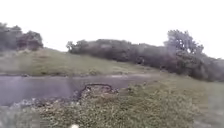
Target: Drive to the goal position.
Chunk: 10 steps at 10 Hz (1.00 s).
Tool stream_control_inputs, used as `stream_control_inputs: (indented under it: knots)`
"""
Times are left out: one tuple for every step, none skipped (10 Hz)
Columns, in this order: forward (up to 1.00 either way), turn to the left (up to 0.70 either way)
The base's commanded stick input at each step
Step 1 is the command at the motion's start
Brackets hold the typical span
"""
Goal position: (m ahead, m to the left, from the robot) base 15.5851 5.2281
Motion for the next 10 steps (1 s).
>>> stream_control_inputs:
  knots:
    - [0.5, 0.0]
    - [0.5, -0.24]
    - [0.5, -0.5]
    - [0.5, -0.5]
    - [0.5, -0.5]
    - [0.5, -0.5]
    - [0.5, -0.5]
    - [0.5, -0.5]
    - [0.5, -0.5]
    - [0.5, -0.5]
